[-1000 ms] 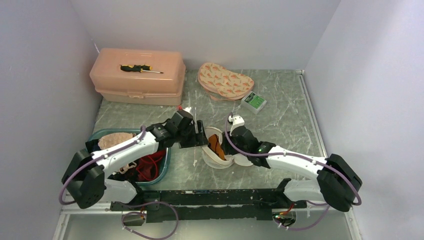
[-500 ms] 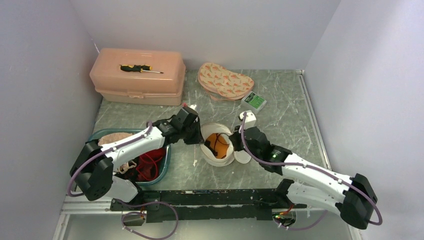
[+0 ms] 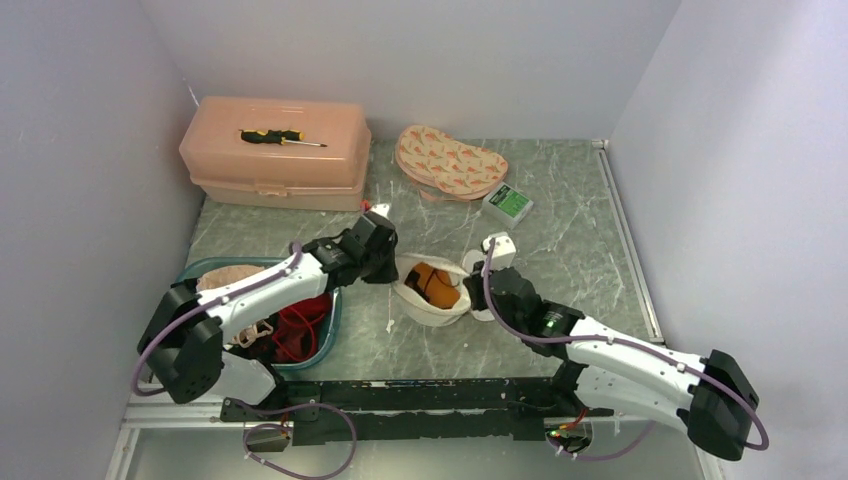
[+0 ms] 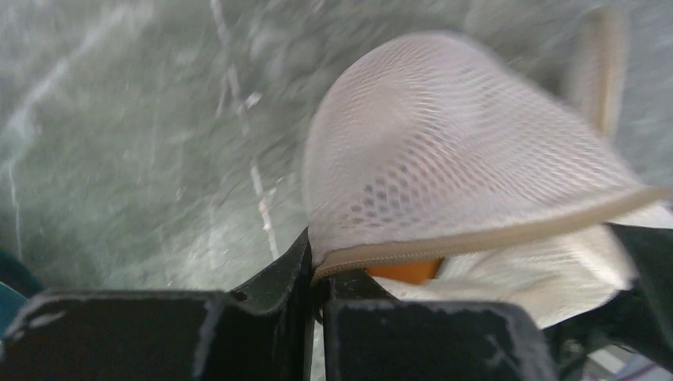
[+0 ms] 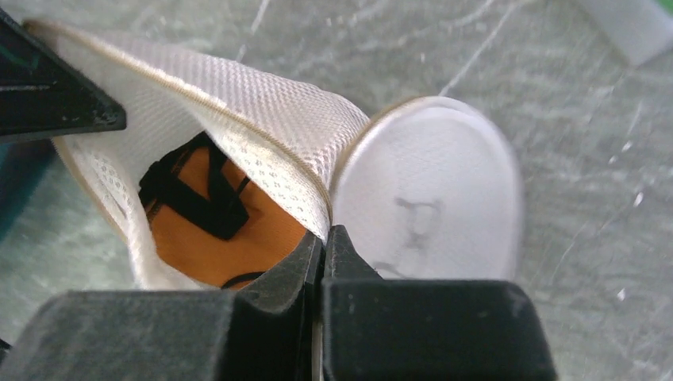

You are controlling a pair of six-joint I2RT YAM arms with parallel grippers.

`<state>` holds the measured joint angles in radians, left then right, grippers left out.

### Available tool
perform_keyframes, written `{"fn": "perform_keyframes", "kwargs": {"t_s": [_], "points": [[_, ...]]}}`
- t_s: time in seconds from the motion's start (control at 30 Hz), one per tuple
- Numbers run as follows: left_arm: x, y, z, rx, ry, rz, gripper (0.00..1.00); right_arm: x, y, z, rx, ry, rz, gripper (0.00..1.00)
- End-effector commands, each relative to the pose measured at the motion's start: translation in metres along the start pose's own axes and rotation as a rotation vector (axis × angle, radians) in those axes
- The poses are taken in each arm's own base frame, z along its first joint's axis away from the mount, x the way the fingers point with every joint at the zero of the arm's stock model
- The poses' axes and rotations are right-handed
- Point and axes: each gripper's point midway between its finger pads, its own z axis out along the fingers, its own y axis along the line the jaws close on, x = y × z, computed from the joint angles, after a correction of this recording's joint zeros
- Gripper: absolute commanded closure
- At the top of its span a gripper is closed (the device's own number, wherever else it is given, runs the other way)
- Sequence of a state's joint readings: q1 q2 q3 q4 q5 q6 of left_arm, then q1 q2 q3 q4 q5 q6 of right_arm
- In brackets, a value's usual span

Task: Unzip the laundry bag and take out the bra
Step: Adjust the laundry bag at the center of the board.

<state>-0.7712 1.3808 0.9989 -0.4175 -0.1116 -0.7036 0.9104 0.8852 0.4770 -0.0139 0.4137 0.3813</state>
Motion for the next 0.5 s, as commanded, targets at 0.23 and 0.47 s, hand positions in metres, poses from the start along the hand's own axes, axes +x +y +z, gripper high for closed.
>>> {"fn": "perform_keyframes", "kwargs": {"t_s": [0.23,0.47], "points": [[0.045,0.026,-0.005,-0.086,0.158,-0.031,0.53,0.034,0.02,0.0,-0.022,0.04,0.026,1.0],[0.072,0.008,0.002,0.022,0.271,-0.102,0.6,0.05,0.026,-0.003,-0.014,0.066,0.023,1.0]]}}
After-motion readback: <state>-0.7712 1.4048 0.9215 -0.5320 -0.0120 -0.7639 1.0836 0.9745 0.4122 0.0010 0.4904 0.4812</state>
